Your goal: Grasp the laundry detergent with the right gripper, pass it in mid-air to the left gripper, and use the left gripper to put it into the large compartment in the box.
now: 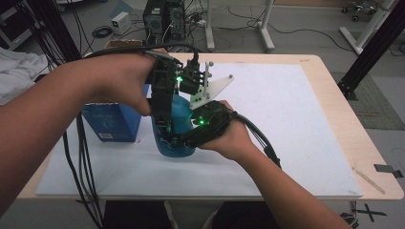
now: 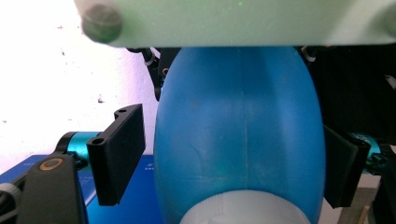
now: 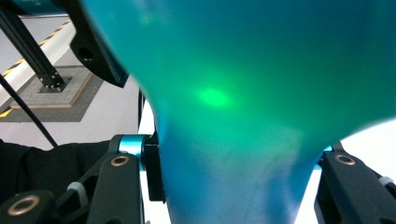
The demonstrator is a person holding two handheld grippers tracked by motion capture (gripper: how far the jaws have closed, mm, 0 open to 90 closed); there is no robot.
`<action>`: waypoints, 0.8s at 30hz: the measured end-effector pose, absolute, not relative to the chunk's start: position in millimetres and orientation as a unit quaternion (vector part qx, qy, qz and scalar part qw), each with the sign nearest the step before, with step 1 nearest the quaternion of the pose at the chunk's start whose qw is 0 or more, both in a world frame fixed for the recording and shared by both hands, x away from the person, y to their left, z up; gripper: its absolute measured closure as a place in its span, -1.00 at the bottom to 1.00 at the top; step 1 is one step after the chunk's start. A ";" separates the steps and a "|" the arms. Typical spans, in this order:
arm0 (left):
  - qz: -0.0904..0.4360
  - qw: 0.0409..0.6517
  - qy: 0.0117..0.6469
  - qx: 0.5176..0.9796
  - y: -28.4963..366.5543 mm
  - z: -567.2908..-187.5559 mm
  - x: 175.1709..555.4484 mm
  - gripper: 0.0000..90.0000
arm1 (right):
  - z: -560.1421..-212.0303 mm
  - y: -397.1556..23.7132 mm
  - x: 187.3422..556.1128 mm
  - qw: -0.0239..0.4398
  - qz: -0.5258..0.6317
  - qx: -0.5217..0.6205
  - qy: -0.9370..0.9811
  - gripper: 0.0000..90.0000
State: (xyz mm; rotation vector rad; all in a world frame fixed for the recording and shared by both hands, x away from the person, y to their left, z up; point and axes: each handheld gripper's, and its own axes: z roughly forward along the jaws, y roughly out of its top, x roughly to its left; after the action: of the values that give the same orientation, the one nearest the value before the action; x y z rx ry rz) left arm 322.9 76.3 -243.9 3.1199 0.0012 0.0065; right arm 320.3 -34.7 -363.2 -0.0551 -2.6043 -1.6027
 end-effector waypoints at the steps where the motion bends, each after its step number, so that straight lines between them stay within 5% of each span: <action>1: 0.002 0.011 0.000 1.000 76.3 -243.9 322.9 -0.55 | -363.5 -34.5 320.2 0.042 -0.524 -0.018 -0.851 0.04; 24: 0.015 0.006 -0.004 1.000 76.3 -245.5 322.6 -0.41 | -365.2 -32.8 321.2 0.044 -0.524 -0.018 -0.850 0.05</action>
State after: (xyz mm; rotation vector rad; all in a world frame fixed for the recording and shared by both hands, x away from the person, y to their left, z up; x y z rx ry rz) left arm 322.6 76.3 -245.5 3.1292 -0.0112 0.0464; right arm 321.2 -32.8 -365.2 -0.0559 -2.5982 -1.6015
